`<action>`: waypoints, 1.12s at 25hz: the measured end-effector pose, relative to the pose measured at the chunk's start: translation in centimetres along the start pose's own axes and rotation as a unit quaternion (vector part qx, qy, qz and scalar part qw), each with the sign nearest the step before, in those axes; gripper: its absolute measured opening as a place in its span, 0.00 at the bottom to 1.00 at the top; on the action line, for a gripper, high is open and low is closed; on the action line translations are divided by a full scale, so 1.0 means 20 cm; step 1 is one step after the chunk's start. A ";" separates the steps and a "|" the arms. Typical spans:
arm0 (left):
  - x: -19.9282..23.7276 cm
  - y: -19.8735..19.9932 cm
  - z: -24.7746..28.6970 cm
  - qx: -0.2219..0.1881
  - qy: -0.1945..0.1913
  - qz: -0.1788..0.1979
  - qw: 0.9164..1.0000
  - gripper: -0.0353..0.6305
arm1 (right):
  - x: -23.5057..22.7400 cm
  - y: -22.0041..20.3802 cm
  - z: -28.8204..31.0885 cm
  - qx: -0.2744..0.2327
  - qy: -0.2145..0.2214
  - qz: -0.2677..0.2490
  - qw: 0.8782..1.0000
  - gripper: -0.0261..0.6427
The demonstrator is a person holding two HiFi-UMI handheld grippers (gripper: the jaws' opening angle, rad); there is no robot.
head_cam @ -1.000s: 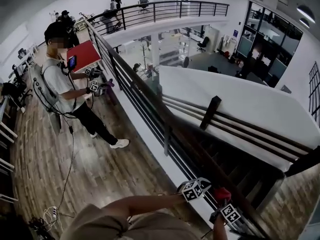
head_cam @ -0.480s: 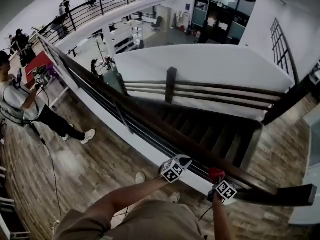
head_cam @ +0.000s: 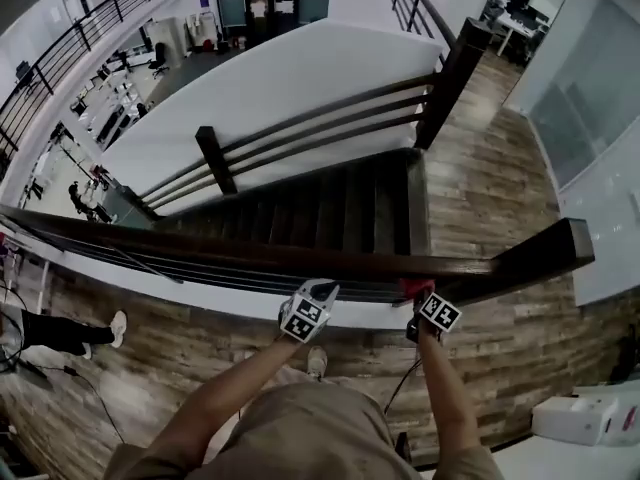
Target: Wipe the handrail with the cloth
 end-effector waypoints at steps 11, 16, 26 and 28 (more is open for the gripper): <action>0.10 0.10 -0.11 -0.024 0.034 -0.012 0.999 0.08 | -0.66 0.36 -0.30 -0.114 -0.090 0.082 0.986 0.15; 0.33 0.02 -0.42 -0.045 0.100 -0.028 0.994 0.08 | 0.03 0.24 -0.37 -0.092 0.095 0.008 0.991 0.15; 0.60 -0.10 -0.87 -0.086 0.199 -0.069 0.974 0.08 | 1.32 0.05 -0.41 -0.083 0.357 -0.268 0.891 0.15; 0.60 -0.08 -0.99 -0.095 0.194 -0.064 0.974 0.08 | 1.53 0.02 -0.53 -0.087 0.380 -0.293 0.873 0.15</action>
Point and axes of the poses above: the fingertips, and each gripper's own axes: z forward along the fingers, x to its left, y out of its top, the point moved 6 cm from there along -z, backward along the fingers, and after that the axes turned 6 degrees about -x, right-handed, at the moved point
